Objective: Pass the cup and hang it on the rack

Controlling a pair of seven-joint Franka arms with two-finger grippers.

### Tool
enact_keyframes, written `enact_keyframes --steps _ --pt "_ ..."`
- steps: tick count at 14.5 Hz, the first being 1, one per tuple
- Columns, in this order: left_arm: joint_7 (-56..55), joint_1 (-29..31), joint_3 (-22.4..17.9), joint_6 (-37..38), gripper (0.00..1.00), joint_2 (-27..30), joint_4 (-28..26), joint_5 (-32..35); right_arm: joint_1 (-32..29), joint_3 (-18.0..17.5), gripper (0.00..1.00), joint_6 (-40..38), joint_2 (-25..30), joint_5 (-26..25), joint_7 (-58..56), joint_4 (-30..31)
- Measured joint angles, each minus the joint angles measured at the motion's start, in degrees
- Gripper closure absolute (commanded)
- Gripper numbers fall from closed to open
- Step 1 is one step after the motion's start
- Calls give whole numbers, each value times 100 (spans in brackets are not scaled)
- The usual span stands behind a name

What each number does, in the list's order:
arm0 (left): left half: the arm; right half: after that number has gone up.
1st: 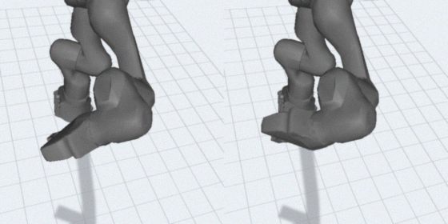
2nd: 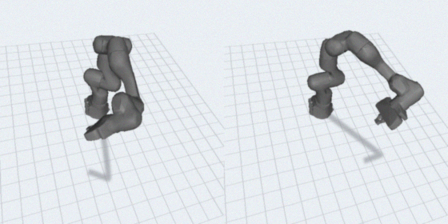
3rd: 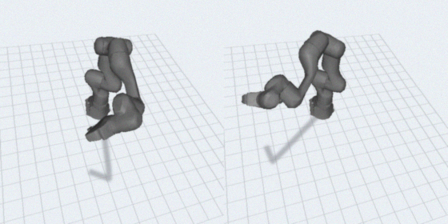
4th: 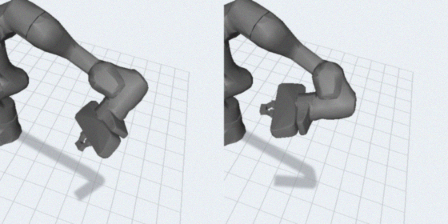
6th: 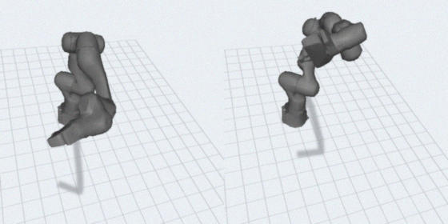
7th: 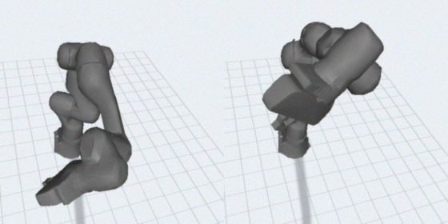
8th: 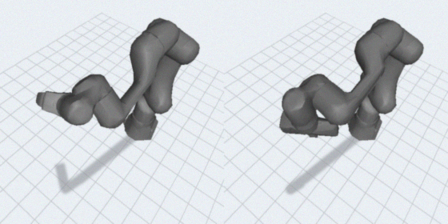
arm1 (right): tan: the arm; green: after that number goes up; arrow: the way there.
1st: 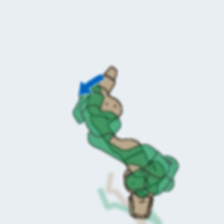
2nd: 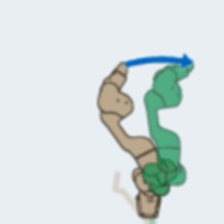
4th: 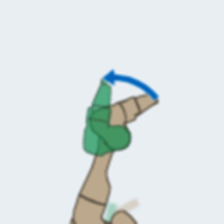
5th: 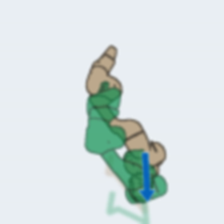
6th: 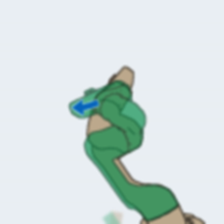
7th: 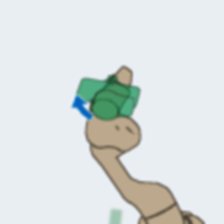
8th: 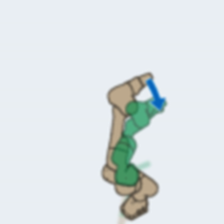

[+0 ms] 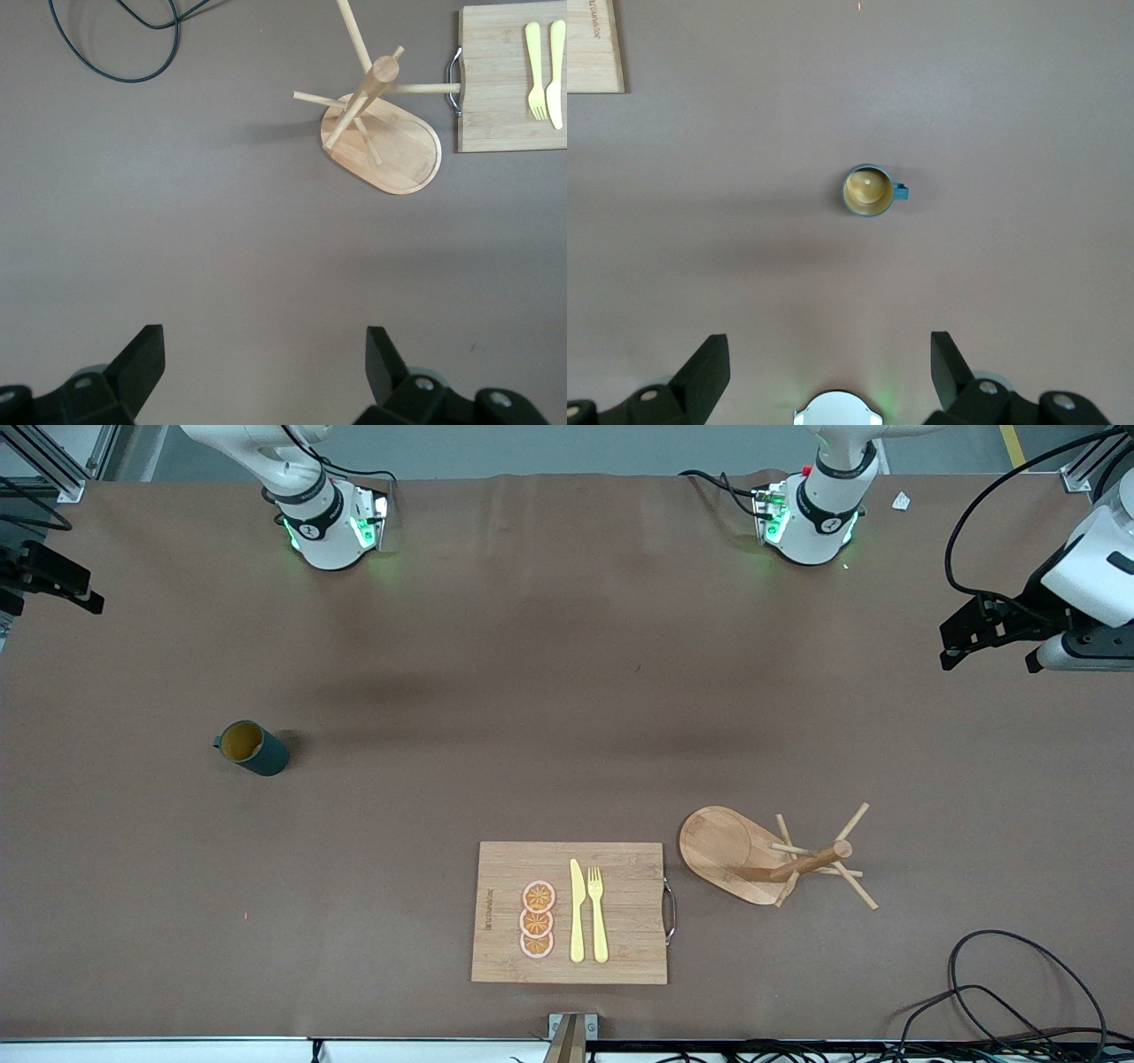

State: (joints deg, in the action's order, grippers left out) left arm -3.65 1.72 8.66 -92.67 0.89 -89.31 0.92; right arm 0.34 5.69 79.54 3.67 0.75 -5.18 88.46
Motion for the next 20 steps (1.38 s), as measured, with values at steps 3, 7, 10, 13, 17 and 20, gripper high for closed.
enact_keyframes --steps 3,7,10,13,17,20 --pt "0 0 0 3 0 -2 1 0 1 -5 0 220 -366 2 -3 1" --pt "0 0 0 16 0 -6 1 0 5 -11 0 493 -1091 3 -505 13" --pt "0 0 0 21 0 -7 1 0 5 -11 0 941 -1295 4 -685 348" --pt "0 0 0 24 0 -8 1 0 -9 -7 0 1507 -1304 11 -1294 959" --pt "0 3 0 25 0 -8 1 0 -235 20 0 2788 -1310 96 -2712 1968" --pt "1 5 -1 25 0 -9 1 0 -457 35 0 3979 -1337 165 -3655 2800"
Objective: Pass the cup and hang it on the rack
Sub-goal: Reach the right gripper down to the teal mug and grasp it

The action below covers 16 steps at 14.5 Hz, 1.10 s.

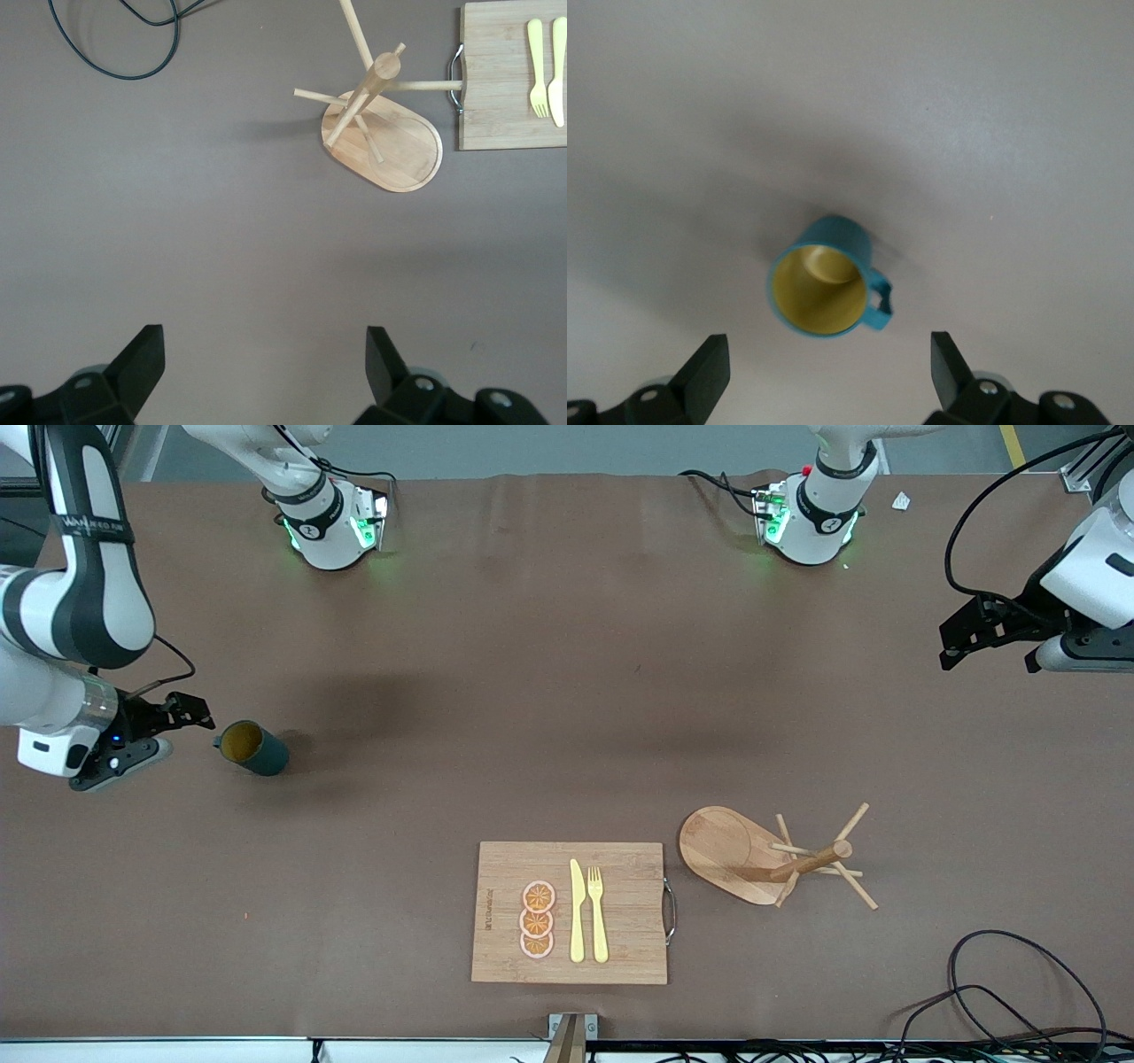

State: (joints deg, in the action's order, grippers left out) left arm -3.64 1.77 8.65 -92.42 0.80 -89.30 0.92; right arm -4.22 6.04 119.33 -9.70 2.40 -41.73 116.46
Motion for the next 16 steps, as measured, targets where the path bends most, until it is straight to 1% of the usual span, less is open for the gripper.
enact_keyframes --steps 2,5,6,7,8,9,10,11,14,16 --pt "0 0 0 0 0 0 0 0 -55 -1 0 596 -117 12 -467 413" --pt "0 1 0 0 0 -1 0 0 -57 -4 12 1213 -510 281 -1233 632" --pt "0 1 -1 0 0 -1 0 0 -58 -4 22 1394 -673 366 -1496 646" --pt "0 1 -1 0 0 -1 0 0 -63 -3 41 1589 -839 462 -1671 650" --pt "0 1 -1 1 0 -1 0 0 -70 -3 63 1776 -1006 537 -1791 651" --pt "0 1 -1 1 0 -1 0 0 -74 -3 78 1920 -1150 561 -1864 650" --pt "0 1 -1 1 0 -1 0 0 -75 -4 92 2012 -1256 573 -1878 649" --pt "0 1 -1 1 0 -1 0 0 -75 -7 99 2045 -1315 591 -1884 642" --pt "0 1 -1 1 0 -2 0 0 -75 -16 100 2015 -1327 636 -1903 618" --pt "0 1 -1 1 0 -2 0 0 -71 -26 100 1705 -1302 643 -1903 526"
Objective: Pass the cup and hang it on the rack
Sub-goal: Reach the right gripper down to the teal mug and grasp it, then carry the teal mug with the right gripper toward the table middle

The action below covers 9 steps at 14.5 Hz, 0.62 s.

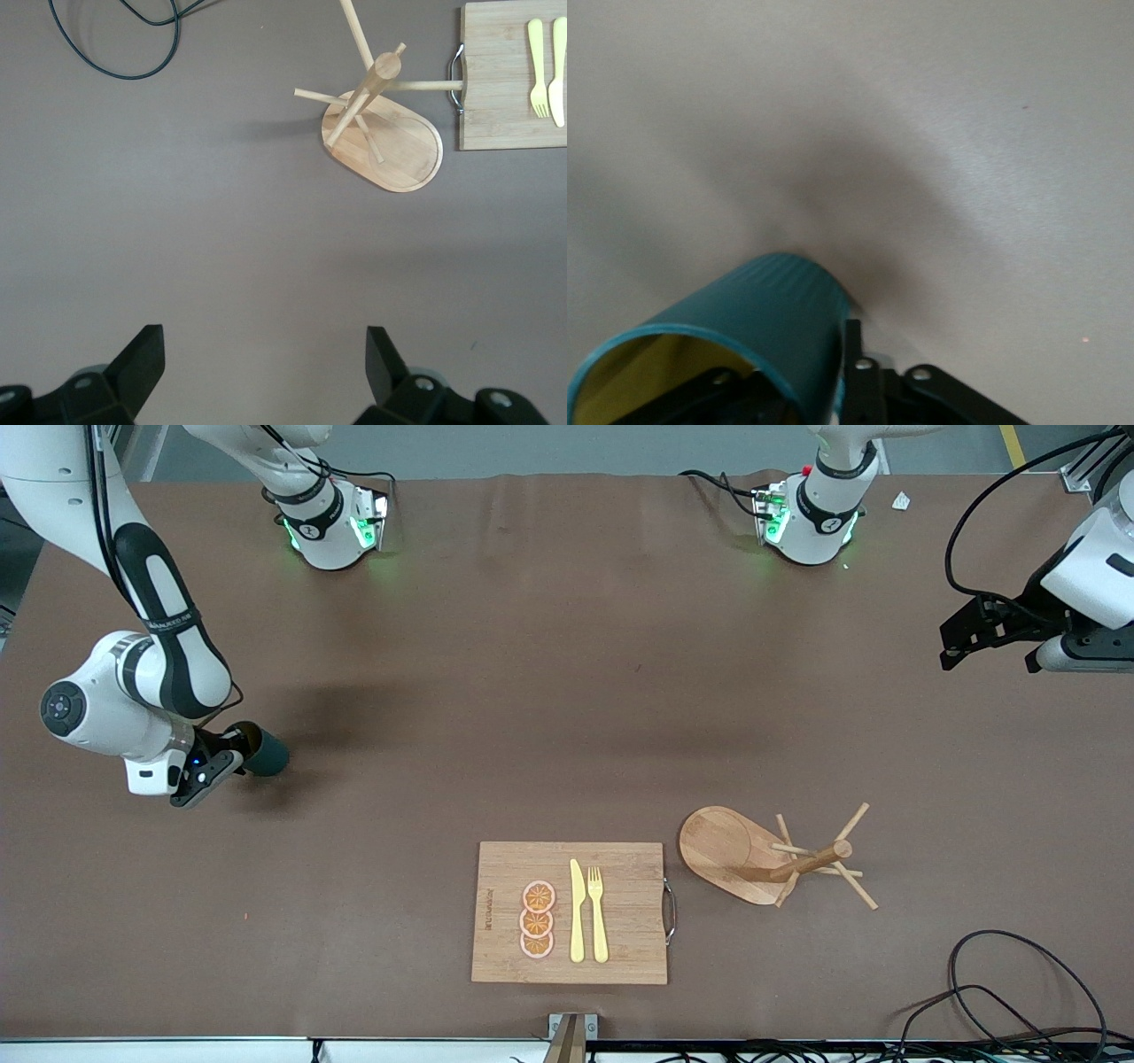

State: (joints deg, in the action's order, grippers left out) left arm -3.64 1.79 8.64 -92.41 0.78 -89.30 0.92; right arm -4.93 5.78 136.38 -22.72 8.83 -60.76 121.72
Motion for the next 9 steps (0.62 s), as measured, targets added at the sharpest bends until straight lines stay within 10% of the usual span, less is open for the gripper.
enact_keyframes --steps 9 --pt "0 4 -3 1 0 -1 0 0 1896 -131 99 -1475 829 69 2832 -555"
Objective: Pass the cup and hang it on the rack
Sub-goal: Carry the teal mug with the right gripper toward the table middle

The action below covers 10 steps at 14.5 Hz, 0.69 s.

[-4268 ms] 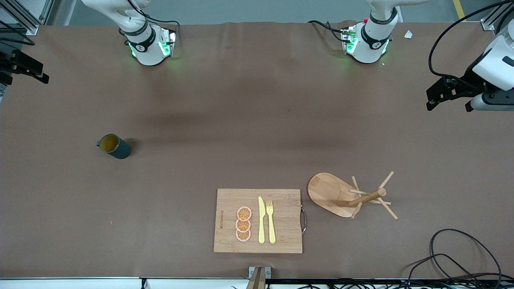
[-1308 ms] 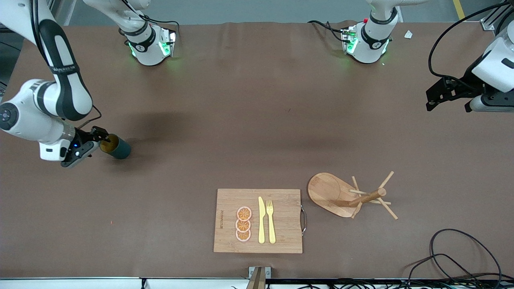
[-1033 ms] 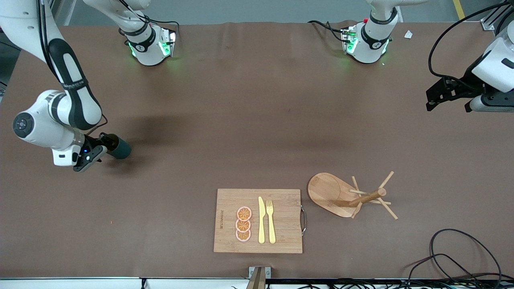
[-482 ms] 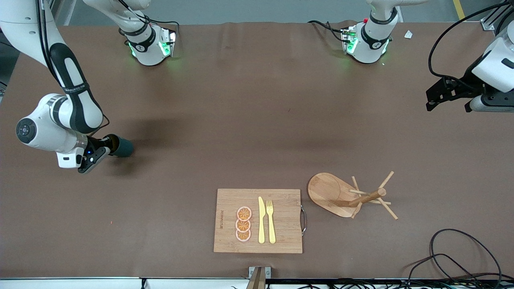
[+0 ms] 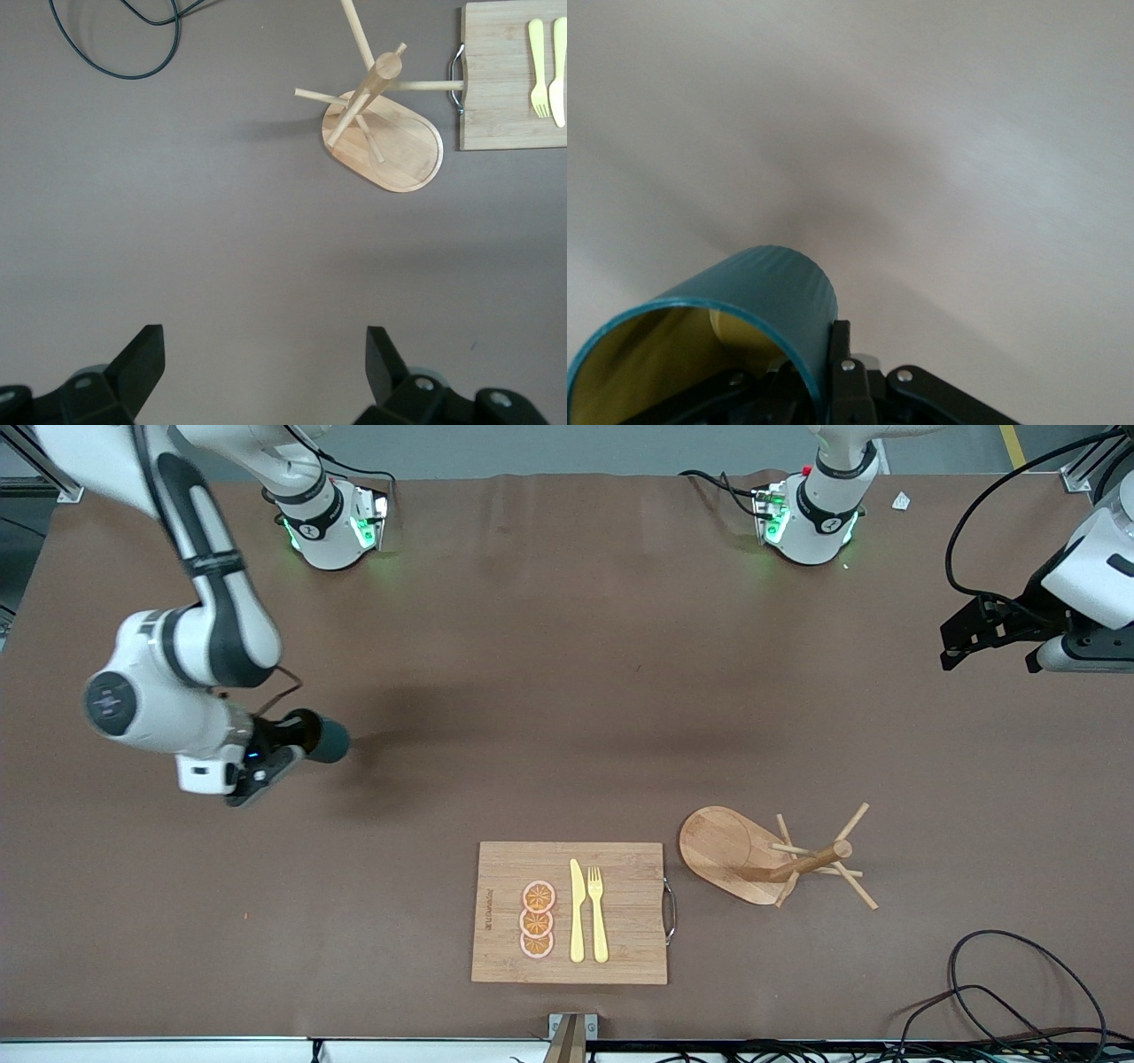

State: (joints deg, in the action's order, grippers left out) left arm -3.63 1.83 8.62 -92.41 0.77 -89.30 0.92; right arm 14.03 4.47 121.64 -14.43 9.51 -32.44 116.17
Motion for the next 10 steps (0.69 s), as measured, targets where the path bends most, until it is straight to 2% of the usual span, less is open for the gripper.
enact_keyframes --steps 2,6,10 --pt "0 4 -2 2 0 0 0 0 667 -12 100 167 5 5 1075 13" --pt "0 11 -3 6 0 -3 0 0 1924 -14 99 981 -129 6 3097 32" --pt "0 21 -6 8 0 -5 0 0 2801 0 99 1251 -823 0 4312 -523"
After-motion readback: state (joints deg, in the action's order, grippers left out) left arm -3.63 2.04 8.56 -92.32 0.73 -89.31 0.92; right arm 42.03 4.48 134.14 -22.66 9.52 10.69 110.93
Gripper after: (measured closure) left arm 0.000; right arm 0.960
